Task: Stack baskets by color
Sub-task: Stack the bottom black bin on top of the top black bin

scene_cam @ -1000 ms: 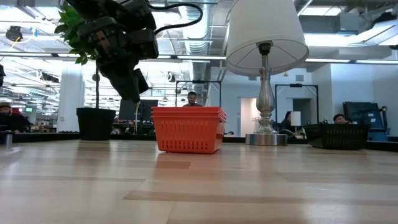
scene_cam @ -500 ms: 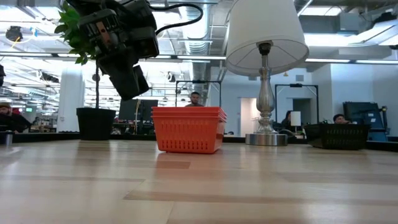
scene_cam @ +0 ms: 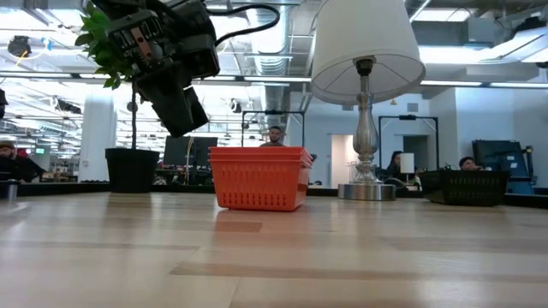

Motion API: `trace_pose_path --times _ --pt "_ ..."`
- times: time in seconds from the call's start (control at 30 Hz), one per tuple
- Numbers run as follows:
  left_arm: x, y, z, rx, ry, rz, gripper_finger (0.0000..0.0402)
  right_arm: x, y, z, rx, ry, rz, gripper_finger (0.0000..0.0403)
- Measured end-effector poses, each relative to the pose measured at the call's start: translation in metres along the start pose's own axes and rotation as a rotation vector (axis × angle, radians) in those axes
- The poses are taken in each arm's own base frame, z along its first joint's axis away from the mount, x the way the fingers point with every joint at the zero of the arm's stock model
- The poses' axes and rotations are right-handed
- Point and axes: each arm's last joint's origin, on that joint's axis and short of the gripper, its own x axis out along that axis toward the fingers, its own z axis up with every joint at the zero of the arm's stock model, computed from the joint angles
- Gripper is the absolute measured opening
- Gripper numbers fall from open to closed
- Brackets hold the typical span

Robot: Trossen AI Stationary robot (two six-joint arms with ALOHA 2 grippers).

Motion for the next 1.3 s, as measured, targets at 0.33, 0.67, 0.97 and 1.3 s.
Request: trace_pose_path --times 0.33,0.67,0.97,1.3 --pt "-0.017 0.010 0.006 0.027 -0.069 -0.021 0.0000 -0.092 -0.016 0.056 0.047 -0.432 -0.030 0.0005" --pt "-0.085 0.001 0.030 0.130 -0.334 0.164 0.0000 -0.153 -0.062 0.093 0.198 -0.694 -0.091 0.0004" --pt "-0.108 0.002 0.028 0.133 -0.417 0.215 0.0000 -0.175 -0.074 0.111 0.255 -0.874 -0.110 0.0003" --pt "-0.112 0.004 0.030 0.152 -0.456 0.186 0.0000 -0.193 -0.071 0.144 0.210 -0.905 -0.155 0.0003"
